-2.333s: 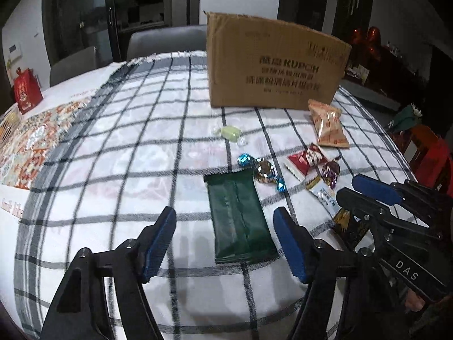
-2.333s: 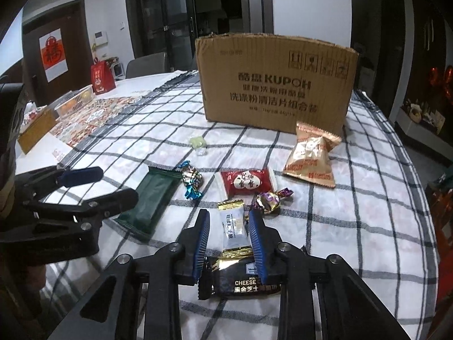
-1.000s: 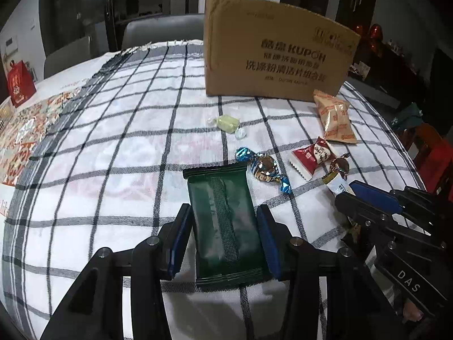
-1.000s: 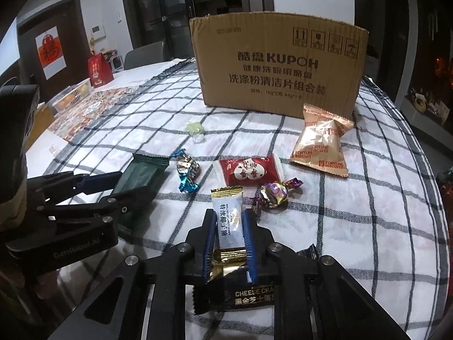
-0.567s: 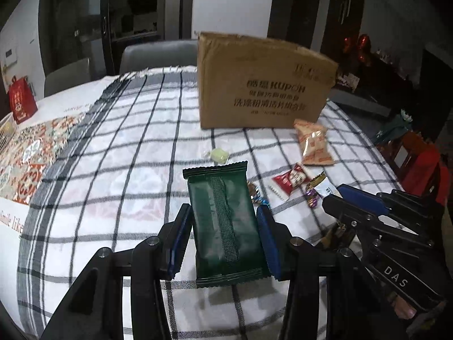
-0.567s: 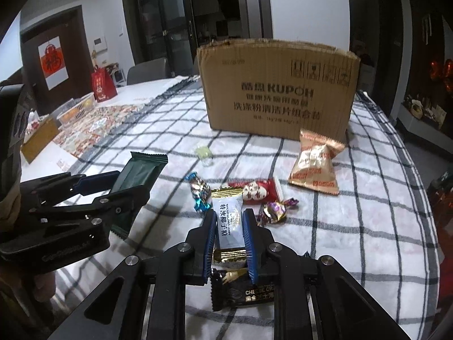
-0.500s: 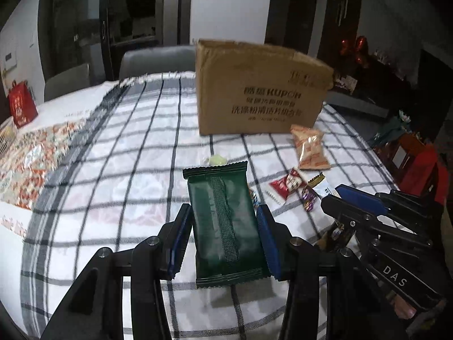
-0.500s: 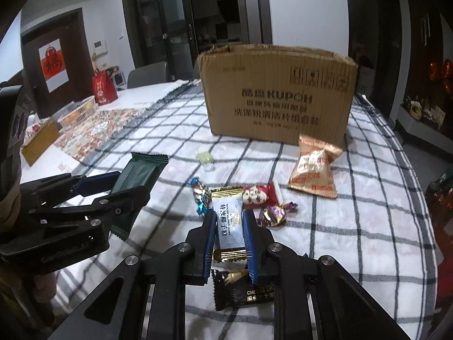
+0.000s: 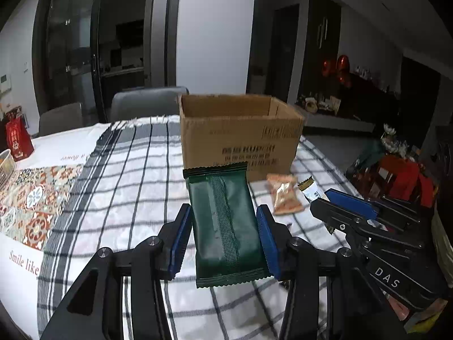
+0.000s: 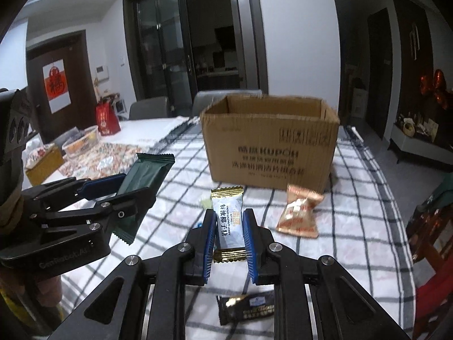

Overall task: Organize snacks
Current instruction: 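Lift the green packet with the left gripper while the right gripper carries the white-gold bar to the box, then open both grippers over the box to drop the two snacks inside, then move both tools back over the remaining snacks on the table, then grasp the blue-wrapped candy with the left gripper while the right gripper grasps the purple-wrapped candy, then carry the blue and purple candies up and over the box with both grippers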

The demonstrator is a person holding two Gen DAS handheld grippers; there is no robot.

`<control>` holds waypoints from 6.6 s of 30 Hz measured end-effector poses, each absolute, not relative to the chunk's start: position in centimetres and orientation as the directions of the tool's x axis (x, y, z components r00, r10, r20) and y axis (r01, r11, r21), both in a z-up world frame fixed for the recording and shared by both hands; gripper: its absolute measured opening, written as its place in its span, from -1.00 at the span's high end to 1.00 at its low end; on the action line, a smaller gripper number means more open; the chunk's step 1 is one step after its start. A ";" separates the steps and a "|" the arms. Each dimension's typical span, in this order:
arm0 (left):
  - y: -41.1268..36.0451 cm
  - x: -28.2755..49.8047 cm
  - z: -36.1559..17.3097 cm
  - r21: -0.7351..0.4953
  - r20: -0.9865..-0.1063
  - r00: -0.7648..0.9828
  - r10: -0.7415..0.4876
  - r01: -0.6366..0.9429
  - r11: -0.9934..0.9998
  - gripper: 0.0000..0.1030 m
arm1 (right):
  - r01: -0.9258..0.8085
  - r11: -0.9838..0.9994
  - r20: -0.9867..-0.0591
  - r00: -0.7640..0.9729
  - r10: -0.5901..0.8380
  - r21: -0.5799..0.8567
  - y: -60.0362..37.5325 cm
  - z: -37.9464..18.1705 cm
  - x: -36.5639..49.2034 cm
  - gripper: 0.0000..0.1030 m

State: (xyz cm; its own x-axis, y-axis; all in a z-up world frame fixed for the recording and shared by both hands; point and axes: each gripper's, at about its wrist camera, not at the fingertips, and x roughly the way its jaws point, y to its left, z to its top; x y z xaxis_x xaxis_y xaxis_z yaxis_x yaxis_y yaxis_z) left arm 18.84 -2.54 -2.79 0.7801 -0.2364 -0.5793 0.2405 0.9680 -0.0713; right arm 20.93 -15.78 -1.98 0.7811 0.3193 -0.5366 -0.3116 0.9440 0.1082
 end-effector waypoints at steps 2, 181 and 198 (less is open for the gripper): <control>-2.6 19.0 -2.1 -0.071 -0.567 0.789 -0.239 0.242 0.968 0.11 | -0.303 0.947 -0.519 0.795 0.315 0.110 -16.0 -1.2 21.0 0.60; -5.0 27.4 -15.4 -0.137 -0.800 0.534 -0.274 0.281 0.950 0.47 | -0.114 0.969 -0.743 0.625 0.240 0.218 -17.6 -13.1 27.4 0.49; -4.8 25.1 -11.0 -0.120 -0.740 0.607 -0.290 0.305 0.945 0.48 | -0.139 0.967 -0.688 0.681 0.251 0.216 -17.9 -9.3 25.1 0.49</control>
